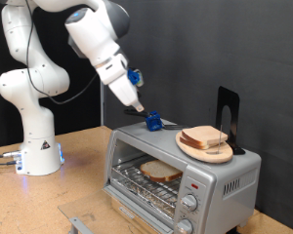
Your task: Make a piece of toast with the oven
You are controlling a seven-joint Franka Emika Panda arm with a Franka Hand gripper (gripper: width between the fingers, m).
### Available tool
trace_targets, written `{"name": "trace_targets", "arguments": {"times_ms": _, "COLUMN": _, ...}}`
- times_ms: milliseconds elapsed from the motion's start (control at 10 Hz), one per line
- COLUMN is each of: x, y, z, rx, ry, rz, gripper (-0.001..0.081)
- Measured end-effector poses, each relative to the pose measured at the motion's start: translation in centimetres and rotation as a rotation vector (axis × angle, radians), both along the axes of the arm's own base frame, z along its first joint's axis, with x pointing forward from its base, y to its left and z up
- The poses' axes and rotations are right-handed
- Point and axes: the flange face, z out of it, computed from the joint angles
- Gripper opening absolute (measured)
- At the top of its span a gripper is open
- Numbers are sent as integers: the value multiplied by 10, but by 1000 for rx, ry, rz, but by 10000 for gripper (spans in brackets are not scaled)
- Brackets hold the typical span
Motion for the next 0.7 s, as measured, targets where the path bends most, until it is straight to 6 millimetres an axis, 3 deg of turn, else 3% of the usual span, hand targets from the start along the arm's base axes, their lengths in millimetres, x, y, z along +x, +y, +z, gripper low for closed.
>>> {"name": "trace_targets", "arguments": {"times_ms": 500, "x": -33, "y": -82, "z": 8, "rx": 15, "ry": -17, "rz": -35, "gripper": 809}}
{"name": "trace_targets", "arguments": {"times_ms": 700, "x": -40, "y": -88, "z": 9, "rx": 22, "ry": -18, "rz": -28, "gripper": 809}}
